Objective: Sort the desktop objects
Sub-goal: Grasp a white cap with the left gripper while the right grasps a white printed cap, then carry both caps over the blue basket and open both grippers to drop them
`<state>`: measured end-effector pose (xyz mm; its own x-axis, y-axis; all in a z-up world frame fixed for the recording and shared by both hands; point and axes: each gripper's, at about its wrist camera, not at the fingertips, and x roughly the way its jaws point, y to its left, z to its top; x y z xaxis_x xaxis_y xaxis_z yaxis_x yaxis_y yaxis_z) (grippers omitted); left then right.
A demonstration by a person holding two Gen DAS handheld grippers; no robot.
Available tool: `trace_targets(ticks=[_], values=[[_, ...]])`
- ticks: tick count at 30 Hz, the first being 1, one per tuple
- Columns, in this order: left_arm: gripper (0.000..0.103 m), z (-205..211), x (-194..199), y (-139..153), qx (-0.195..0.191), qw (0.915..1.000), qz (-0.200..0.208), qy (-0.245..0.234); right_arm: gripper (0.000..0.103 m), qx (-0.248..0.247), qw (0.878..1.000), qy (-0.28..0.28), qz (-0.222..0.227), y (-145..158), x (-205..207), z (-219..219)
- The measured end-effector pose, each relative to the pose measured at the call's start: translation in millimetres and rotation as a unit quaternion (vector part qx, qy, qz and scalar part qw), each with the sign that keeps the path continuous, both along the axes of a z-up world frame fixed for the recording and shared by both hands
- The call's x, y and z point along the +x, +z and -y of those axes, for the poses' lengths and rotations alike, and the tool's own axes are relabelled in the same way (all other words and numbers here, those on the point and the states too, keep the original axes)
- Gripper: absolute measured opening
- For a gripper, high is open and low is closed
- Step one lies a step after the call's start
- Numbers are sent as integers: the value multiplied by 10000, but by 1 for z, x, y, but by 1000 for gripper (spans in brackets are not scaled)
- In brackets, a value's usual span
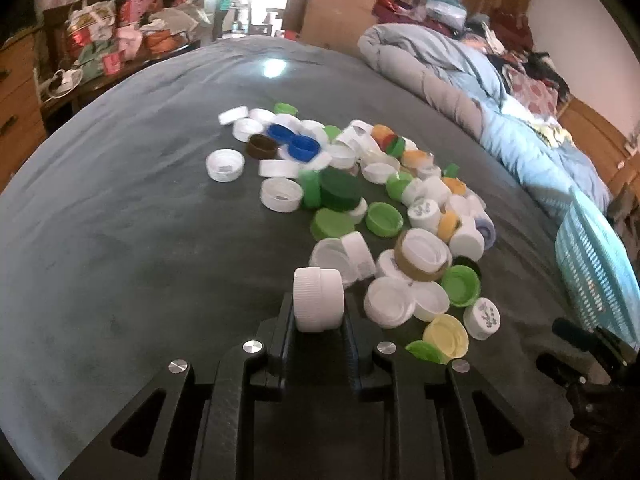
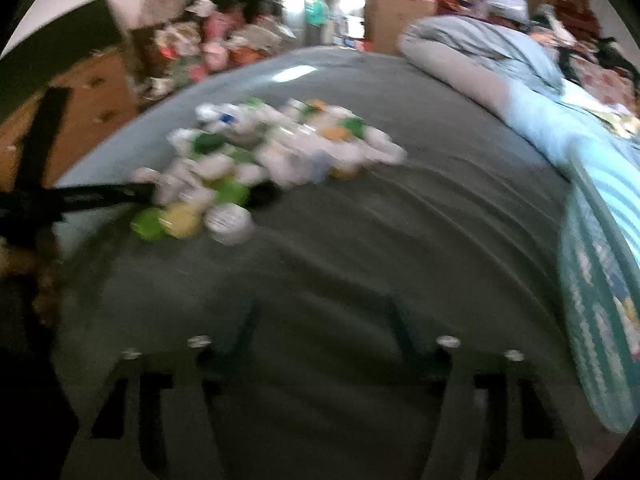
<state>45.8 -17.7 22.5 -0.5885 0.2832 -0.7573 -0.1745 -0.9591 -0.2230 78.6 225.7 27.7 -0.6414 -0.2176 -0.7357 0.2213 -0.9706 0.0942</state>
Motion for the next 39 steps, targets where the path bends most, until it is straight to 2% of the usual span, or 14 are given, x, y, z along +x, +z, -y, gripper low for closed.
trace_targets(ticks=[11, 16, 20, 21, 22, 26, 30, 34, 39], values=[[22, 8, -1, -7, 117, 9999, 49, 30, 46, 153, 9985, 505, 156, -17, -53, 52], [22, 7, -2, -9, 74, 10000, 51, 22, 46, 157, 9982, 535, 236, -22, -59, 54], [22, 2, -2, -9, -103, 9999, 23, 20, 46, 123, 9980, 543, 294, -25, -63, 54], [22, 2, -2, -9, -120, 9999, 19, 23, 38, 62, 9979, 558, 318, -25, -63, 52], [22, 2, -2, -8, -154, 9999, 15, 34, 26, 18, 9979, 568, 326, -24, -63, 52], [22, 1, 4, 1, -194, 9997, -65, 124, 26, -67, 9987, 378, 322, -15, -55, 45], [22, -9, 16, 24, -141, 9995, -229, 163, 26, -141, 9996, 87, 210, 6, -34, 26], [22, -42, 30, 53, -120, 9989, -425, -127, 26, -139, 9997, -182, 20, 34, -20, 4], [22, -105, 49, 81, -1, 9958, -581, -702, 26, -57, 9970, -727, -262, 73, -2, -43]])
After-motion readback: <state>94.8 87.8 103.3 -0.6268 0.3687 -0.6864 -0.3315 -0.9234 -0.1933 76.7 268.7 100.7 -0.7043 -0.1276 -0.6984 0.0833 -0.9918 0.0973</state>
